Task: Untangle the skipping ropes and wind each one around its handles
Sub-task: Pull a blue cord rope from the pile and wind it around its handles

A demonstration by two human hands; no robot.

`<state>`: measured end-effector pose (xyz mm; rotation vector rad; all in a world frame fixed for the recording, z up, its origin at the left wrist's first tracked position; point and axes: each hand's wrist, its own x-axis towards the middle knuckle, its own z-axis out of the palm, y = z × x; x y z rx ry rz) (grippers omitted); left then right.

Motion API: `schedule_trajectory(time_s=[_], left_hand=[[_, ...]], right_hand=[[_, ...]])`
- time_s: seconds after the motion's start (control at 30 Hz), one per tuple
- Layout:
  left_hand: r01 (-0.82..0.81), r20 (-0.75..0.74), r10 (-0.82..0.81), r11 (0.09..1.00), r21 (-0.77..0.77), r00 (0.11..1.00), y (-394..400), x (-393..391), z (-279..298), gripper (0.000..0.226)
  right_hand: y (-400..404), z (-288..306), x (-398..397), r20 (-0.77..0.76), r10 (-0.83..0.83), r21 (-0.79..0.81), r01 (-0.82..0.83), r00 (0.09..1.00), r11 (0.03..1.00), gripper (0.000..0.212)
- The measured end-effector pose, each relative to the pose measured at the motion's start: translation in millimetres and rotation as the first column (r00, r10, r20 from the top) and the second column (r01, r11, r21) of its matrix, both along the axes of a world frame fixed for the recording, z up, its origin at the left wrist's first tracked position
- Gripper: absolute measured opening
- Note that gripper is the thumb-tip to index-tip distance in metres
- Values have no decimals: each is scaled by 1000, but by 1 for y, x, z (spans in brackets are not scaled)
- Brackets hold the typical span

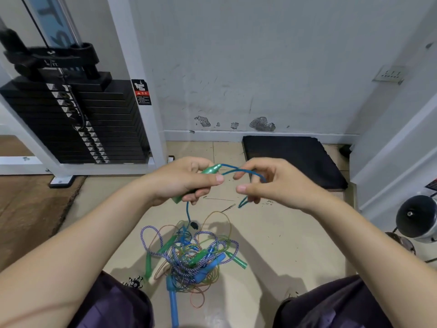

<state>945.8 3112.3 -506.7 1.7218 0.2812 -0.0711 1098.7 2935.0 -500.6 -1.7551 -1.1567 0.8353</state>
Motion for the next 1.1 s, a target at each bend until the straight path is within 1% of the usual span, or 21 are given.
schedule_trajectory(time_s=[0.07, 0.13, 0.2, 0.23, 0.37, 0.5, 0.6, 0.67, 0.7, 0.73, 0.77, 0.83, 0.87, 0.9, 0.93, 1.03, 1.1], left_hand=[[47, 2, -47, 999, -13, 999, -6, 2, -1, 25], [52, 5, -52, 998, -19, 999, -8, 3, -1, 14], [23, -13, -23, 1000, 9, 1000, -4, 3, -1, 18], [10, -21, -9, 1000, 29, 1000, -3, 3, -2, 16], [10, -29, -9, 999, 46, 1000, -2, 3, -3, 9], [61, -4, -61, 998, -33, 998, -4, 3, -5, 13], [53, 19, -51, 993, -103, 998, -4, 3, -4, 13], [15, 26, -12, 993, -117, 1000, -2, 2, -2, 11], [-14, 27, 17, 993, -118, 999, 1, 1, -2, 15], [-44, 25, 47, 992, -116, 999, 5, 0, -1, 17], [-77, 25, 80, 991, -110, 996, 10, -1, 0, 17], [-138, 20, 140, 987, -83, 990, 19, -4, 1, 15], [-157, 22, 159, 986, -63, 987, 23, -5, 2, 16], [-167, 28, 169, 985, -41, 985, 24, -6, 1, 19], [-169, 33, 170, 985, -26, 985, 24, -6, 1, 20], [-135, 54, 137, 990, -34, 989, 11, -1, -4, 12], [-106, 68, 111, 992, -76, 992, -2, 4, -7, 11]], right_hand=[[2, 1, -9, 23, 46, -36, -46, 999, 998, 19], [3, 2, -13, 65, 65, -54, -62, 996, 997, 28], [3, 1, -12, 117, 56, -42, -52, 992, 998, 40], [2, 2, -11, 133, 41, -29, -38, 990, 999, 41], [2, 1, -9, 137, 29, 12, -31, 990, 999, 30], [3, -3, -9, 76, 33, 20, -35, 997, 999, 12], [3, 0, -9, 84, 11, 47, -15, 996, 999, 9], [3, 0, -4, 133, -43, 91, 31, 990, 995, 8], [3, 0, 1, 139, -81, 121, 64, 987, 991, 8], [2, 1, 5, 108, -123, 153, 106, 986, 982, 9], [1, 2, 10, 45, -167, 189, 156, 985, 969, 10], [-2, 6, 17, -127, -232, 238, 257, 964, 937, 10], [-4, 7, 19, -177, -245, 239, 283, 953, 929, 9], [-5, 7, 20, -188, -245, 224, 285, 951, 932, 7], [-5, 6, 20, -189, -229, 202, 266, 955, 943, 6], [-3, 0, 13, -161, -125, 122, 145, 979, 982, 24], [1, -4, 0, -163, -44, 97, 61, 986, 993, 24]])
